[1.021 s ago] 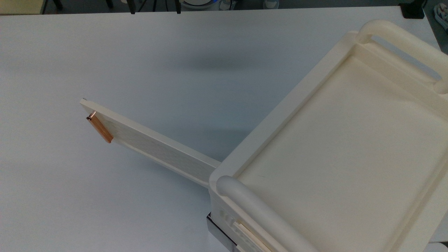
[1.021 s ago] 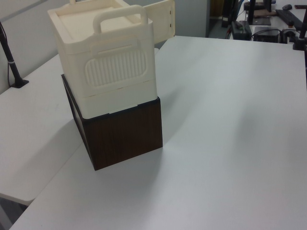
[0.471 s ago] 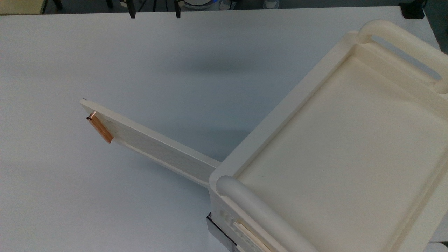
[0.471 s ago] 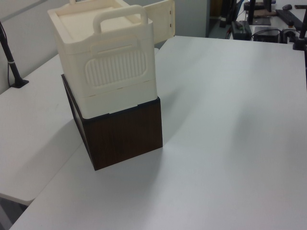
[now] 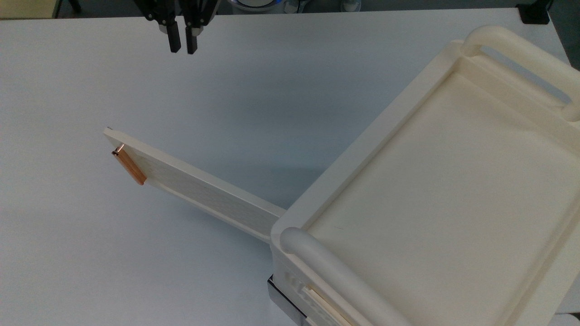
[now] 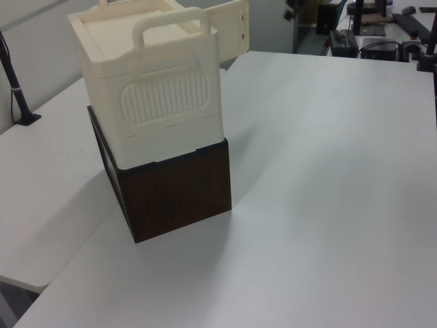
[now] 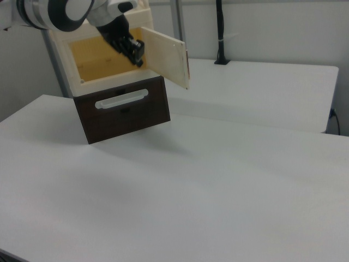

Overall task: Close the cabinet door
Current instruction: 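Lower the gripper onto the free edge of the open door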

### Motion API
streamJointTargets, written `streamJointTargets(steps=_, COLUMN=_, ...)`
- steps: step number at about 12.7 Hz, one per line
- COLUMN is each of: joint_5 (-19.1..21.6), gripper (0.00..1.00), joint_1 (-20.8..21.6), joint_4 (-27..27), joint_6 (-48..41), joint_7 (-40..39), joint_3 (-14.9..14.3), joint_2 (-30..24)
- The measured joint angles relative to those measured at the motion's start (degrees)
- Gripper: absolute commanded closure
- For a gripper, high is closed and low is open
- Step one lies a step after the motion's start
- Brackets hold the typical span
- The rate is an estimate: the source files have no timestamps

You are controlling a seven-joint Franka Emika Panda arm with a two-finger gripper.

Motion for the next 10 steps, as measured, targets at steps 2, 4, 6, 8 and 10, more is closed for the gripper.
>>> streamJointTargets(steps=2, joint_5=0.0, gripper=1.0, joint_1=0.05, joint_4=0.07, joint_6=10.7, joint_7=9.78, joint_3=0.01, joint_2=1.72)
streamJointTargets(steps=4, joint_5=0.0, gripper=1.0, joint_1=0.04, joint_4=1.09, joint_6=17.69, joint_7=16.77, joint_3=0.01, joint_2=3.86)
streamJointTargets(steps=6, joint_5=0.0, gripper=1.0, joint_1=0.01, joint_4=4.2, joint_6=22.14, joint_7=21.69, joint_3=0.01, joint_2=6.61)
streamJointTargets(steps=8, joint_5=0.0, gripper=1.0, joint_1=-0.04, joint_4=6.14, joint_6=26.98, joint_7=23.85, joint_3=0.0, joint_2=8.5)
streamJointTargets(steps=10, joint_5=0.0, gripper=1.0, joint_1=-0.15, joint_4=6.82, joint_6=32.46, joint_7=25.25, joint_3=-0.02, joint_2=10.59)
